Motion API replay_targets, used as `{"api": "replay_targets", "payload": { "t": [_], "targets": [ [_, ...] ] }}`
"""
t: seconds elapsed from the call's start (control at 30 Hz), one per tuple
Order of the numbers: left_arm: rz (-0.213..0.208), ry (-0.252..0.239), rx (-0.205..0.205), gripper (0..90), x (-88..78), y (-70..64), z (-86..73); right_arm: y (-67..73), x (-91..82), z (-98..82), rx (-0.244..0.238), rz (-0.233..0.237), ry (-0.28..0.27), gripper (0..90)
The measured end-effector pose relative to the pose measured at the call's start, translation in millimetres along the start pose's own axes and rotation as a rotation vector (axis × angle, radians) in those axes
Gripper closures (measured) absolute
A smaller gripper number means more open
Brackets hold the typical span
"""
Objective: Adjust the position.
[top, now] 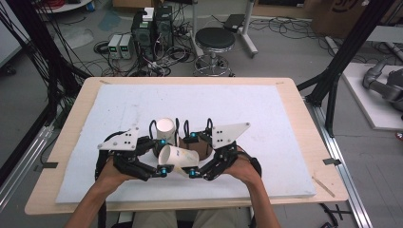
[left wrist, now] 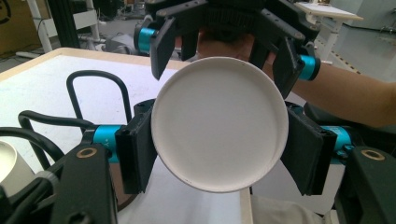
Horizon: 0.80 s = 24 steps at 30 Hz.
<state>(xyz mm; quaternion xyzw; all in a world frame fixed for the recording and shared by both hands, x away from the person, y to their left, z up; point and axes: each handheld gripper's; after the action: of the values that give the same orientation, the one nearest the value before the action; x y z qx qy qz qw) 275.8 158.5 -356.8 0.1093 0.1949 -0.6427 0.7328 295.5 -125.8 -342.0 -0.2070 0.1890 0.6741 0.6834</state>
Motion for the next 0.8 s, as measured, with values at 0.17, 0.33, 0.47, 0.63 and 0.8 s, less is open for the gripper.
{"api": "replay_targets", "payload": {
  "t": [0.17, 0.33, 0.47, 0.63, 0.8],
  "targets": [
    [-0.006, -0.001, 0.007, 34.3, 0.0, -1.3, 1.7, -0.9, 7.2, -2.5, 0.003, 0.035, -0.005, 17.3],
    [-0.010, -0.003, 0.010, 34.3, 0.5, -2.2, 2.6, -1.6, 12.7, -3.3, 0.001, 0.049, -0.002, 17.5],
    [-0.014, -0.001, 0.011, 34.3, 0.8, -3.0, 2.9, -1.7, 17.5, -4.6, 0.004, 0.066, 0.005, 17.7],
    [-0.016, -0.005, 0.017, 34.4, -0.2, -3.7, 3.7, -2.5, 22.2, -6.4, 0.000, 0.087, 0.001, 21.4],
    [-0.011, -0.010, 0.014, 34.3, -1.3, -4.2, 4.0, -3.1, 23.5, -7.5, 0.012, 0.088, 0.000, 21.3]
  ]
}}
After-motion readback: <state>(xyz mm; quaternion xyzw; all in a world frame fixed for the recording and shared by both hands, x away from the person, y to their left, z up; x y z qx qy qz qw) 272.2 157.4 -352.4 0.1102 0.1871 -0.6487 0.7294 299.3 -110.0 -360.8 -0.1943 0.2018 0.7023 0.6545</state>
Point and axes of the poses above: each handheld gripper's, and its own axes: x roughly forward along the jaws, z roughly out of its top, y roughly to its left, and after that the axes turned 13 degrees about y, right-handed
